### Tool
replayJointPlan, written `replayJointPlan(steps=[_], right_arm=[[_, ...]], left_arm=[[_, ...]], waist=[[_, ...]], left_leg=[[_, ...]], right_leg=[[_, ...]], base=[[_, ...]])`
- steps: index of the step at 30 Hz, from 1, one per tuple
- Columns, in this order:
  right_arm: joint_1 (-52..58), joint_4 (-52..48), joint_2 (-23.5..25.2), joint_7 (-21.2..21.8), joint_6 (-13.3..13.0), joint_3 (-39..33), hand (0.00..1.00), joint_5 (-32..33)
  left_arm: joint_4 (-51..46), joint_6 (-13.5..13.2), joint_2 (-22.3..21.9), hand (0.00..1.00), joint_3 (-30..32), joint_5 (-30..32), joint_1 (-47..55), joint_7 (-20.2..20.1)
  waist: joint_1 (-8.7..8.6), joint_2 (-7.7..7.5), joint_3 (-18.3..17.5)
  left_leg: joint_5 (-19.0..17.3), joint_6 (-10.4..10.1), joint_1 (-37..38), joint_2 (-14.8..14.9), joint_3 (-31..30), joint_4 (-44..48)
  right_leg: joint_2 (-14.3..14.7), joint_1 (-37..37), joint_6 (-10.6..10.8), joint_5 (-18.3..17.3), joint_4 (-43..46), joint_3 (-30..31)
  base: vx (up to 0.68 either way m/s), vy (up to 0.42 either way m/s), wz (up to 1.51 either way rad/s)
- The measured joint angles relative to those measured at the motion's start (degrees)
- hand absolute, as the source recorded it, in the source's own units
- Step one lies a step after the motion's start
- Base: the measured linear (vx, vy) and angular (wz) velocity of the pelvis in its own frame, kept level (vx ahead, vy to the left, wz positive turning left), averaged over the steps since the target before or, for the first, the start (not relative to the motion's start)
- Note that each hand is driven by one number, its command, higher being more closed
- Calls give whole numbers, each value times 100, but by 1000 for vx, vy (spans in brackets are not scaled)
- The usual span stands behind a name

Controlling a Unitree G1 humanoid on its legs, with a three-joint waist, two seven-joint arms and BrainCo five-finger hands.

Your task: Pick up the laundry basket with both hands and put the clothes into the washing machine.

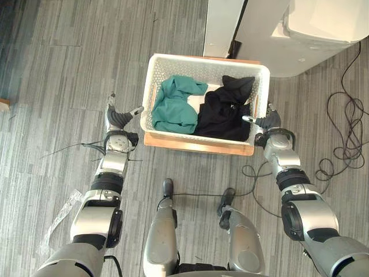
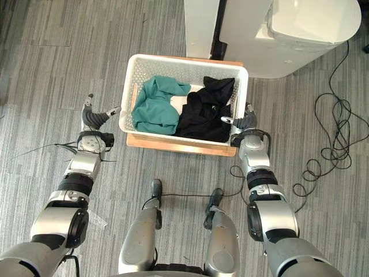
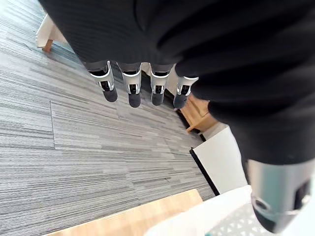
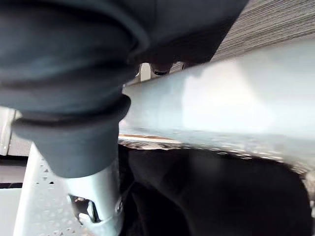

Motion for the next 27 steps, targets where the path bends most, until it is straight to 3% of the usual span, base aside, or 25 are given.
replayJointPlan(steps=[8,20,23,27], right_arm=[[-183,126,30,-185,2,-76,0,-287],[-892,838,95,-185,-35,-111,0,-283],[-894,865,96,-135,-115,-131,0,-250],[-900,861,151,-86,-196,-226,0,-246]], left_arm=[[567,216,-145,0,-16,402,-240,-1],[1122,332,-264,0,-219,513,-1001,-14],[1122,333,-264,0,-183,329,-1094,10],[987,306,-265,0,11,-367,-1219,250]], waist=[[-31,-8,47],[-172,-57,90],[-178,-57,90],[-182,-56,90]], left_leg=[[-2,3,-131,3,-4,116],[5,25,-396,5,22,193],[8,29,-440,3,28,193],[17,39,-464,2,48,187]], right_leg=[[-3,-107,-27,36,50,26],[37,-327,-35,264,-107,112],[45,-348,-23,302,-165,114],[42,-399,-23,302,-155,115]], base=[[-4,0,0],[-18,7,-3],[0,0,0],[9,-3,-2]])
